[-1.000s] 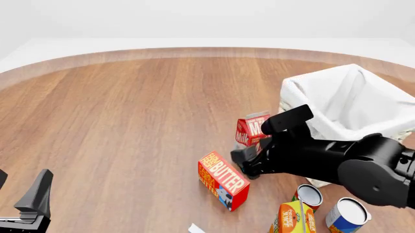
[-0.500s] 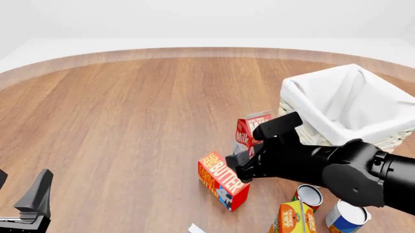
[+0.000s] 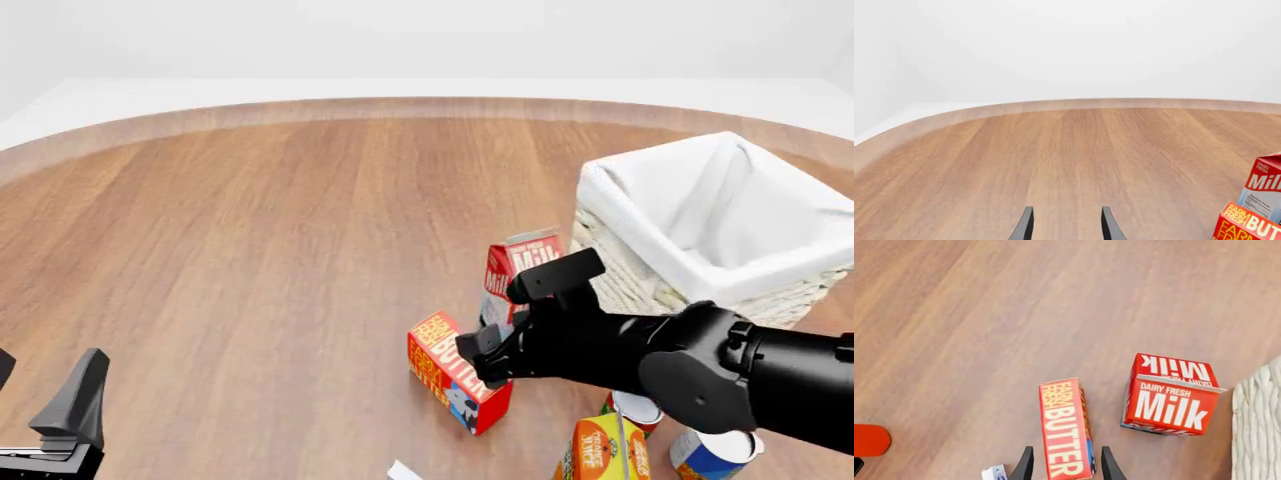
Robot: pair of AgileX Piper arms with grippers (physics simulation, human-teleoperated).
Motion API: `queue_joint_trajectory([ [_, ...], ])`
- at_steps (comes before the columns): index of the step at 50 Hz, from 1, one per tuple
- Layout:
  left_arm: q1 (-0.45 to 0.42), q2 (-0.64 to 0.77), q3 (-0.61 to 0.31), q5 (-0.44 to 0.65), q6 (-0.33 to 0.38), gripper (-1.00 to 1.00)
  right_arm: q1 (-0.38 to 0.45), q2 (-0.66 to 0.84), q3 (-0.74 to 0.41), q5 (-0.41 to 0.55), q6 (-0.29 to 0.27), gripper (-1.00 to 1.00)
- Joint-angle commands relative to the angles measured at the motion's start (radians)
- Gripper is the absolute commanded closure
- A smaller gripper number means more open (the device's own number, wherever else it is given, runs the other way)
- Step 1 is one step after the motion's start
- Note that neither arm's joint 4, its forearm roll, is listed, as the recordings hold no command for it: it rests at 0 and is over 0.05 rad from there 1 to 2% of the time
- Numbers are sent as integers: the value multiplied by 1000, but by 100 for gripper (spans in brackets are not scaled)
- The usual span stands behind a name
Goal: Pick up the cream cheese box and the butter, and put them in the basket.
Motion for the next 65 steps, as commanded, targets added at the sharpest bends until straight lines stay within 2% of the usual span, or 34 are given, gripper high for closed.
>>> queue_joint_trajectory([
  [1,0,0,0,0,0,-100,10,15,6,-18,21,-100],
  [19,0,0,0,0,0,-100,19,47,22,-61,33,-100],
  [20,0,0,0,0,0,-100,27,42,30,-70,62,-100],
  [22,0,0,0,0,0,-100,24,45,30,-72,46,-100],
  [35,0,0,0,0,0,-100,31,75,50,-107,65,-100],
  [51,0,0,0,0,0,-100,12,69,28,-74,44,-100],
  [65,0,0,0,0,0,-100,18,113,37,-118,52,-100],
])
